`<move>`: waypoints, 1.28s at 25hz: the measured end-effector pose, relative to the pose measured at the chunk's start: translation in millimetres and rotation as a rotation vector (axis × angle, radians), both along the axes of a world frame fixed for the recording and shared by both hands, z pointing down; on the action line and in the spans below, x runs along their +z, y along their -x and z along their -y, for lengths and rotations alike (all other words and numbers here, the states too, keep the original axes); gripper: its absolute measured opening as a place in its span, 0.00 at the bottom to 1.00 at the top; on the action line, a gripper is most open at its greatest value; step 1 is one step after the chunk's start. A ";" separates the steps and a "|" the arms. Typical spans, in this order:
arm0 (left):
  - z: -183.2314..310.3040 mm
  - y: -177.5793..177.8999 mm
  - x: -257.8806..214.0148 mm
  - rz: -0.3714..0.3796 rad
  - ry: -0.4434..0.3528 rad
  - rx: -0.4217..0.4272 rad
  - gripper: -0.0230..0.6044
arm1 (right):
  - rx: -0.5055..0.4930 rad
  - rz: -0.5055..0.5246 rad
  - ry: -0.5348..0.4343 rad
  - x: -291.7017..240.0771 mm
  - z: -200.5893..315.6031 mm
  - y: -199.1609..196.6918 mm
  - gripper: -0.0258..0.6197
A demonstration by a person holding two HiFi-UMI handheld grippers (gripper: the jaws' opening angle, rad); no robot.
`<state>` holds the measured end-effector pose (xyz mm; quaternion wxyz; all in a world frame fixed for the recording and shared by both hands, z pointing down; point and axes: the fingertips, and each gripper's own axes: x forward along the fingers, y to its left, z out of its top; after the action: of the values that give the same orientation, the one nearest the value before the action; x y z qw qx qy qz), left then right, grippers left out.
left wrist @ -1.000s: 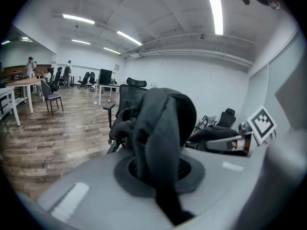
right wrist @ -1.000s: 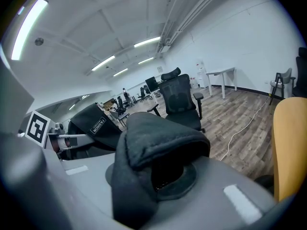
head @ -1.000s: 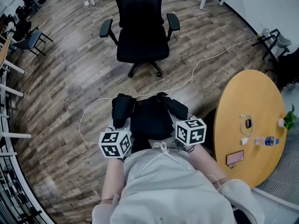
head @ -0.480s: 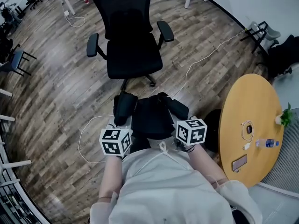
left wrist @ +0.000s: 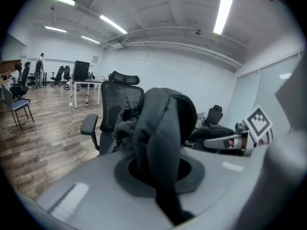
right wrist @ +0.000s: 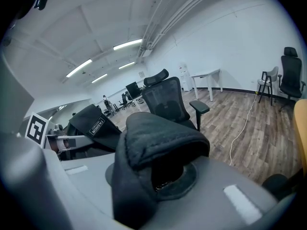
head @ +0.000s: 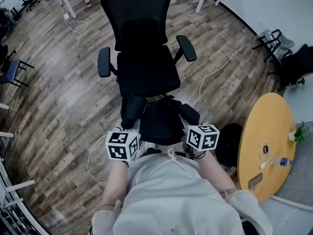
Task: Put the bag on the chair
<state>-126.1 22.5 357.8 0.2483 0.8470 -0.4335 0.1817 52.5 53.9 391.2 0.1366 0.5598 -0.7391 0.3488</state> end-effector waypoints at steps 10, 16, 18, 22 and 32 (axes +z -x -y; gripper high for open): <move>72.5 23.6 12.6 -0.003 0.030 -0.043 0.07 | -0.029 -0.001 0.015 12.6 76.5 22.5 0.09; 120.1 16.7 27.3 0.025 0.053 -0.081 0.07 | -0.078 0.014 0.035 31.2 133.9 17.1 0.09; 141.8 13.8 29.4 0.035 0.057 -0.092 0.07 | -0.094 0.021 0.039 35.1 159.2 14.9 0.09; 196.1 14.6 38.7 0.036 0.069 -0.133 0.07 | -0.133 0.031 0.044 43.9 219.5 14.7 0.09; 325.2 -3.2 95.9 0.009 0.164 -0.214 0.07 | -0.180 0.016 0.109 86.6 361.5 -10.2 0.09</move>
<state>-122.9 -302.8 453.7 0.3327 0.7718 -0.5064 0.1928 62.6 -307.7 477.8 0.1917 0.4801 -0.7674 0.3792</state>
